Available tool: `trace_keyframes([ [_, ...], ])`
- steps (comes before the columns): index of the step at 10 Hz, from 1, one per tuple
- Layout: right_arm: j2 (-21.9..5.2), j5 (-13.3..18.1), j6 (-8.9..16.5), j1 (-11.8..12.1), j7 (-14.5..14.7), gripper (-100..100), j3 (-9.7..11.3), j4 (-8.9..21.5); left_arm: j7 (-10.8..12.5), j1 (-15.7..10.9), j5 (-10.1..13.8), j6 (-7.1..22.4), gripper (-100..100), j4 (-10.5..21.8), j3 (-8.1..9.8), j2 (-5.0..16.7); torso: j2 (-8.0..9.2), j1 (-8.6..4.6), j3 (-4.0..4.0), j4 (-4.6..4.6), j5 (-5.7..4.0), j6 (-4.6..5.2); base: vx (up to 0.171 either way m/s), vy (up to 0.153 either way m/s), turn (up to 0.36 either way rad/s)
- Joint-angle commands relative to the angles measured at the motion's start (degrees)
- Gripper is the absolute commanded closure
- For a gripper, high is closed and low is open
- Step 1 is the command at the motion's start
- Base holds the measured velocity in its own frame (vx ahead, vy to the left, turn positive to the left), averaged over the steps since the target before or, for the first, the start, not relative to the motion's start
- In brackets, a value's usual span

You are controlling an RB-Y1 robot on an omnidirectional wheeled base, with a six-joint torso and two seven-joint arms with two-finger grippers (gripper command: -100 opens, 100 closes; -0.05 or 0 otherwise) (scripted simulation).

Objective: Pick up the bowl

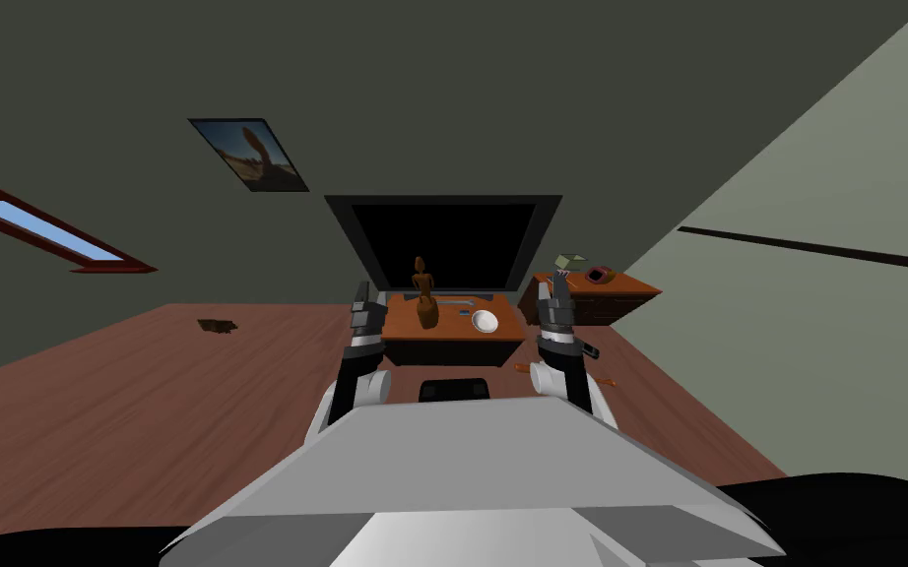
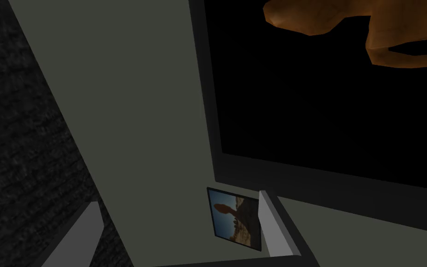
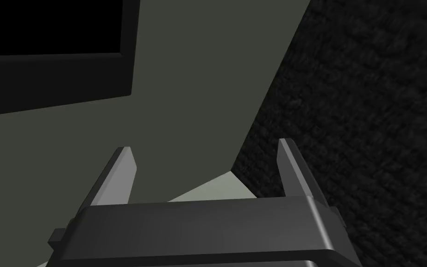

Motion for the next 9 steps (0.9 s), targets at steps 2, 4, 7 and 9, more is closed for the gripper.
trace_keyframes([
  [2,-3.1,0.9,0.5,-0.4,1.0,-100,0.6,1.6,0.0,0.0,0.0,0.0,0,0.0,0.00,0.0,0.00,0.00,0.00,0.00,0.00,-0.01,-0.003,0.004,0.039],
  [4,-6.1,2.2,1.3,-1.0,2.4,-100,1.4,3.8,0.0,0.0,0.0,0.0,0,0.0,0.00,0.0,0.01,0.00,0.01,0.00,0.00,-0.01,-0.008,0.004,0.069],
  [7,-11.1,4.8,2.8,-2.2,5.5,-100,3.2,8.4,0.0,0.0,0.0,0.0,0,0.0,0.00,0.0,0.03,-0.01,0.01,0.00,-0.01,-0.01,-0.013,0.002,0.090],
  [9,-14.5,6.9,4.1,-3.0,8.1,-100,4.7,11.8,0.0,0.0,0.0,0.0,0,0.0,0.00,0.0,0.04,-0.03,0.02,0.01,-0.01,-0.01,-0.018,-0.001,0.116],
])
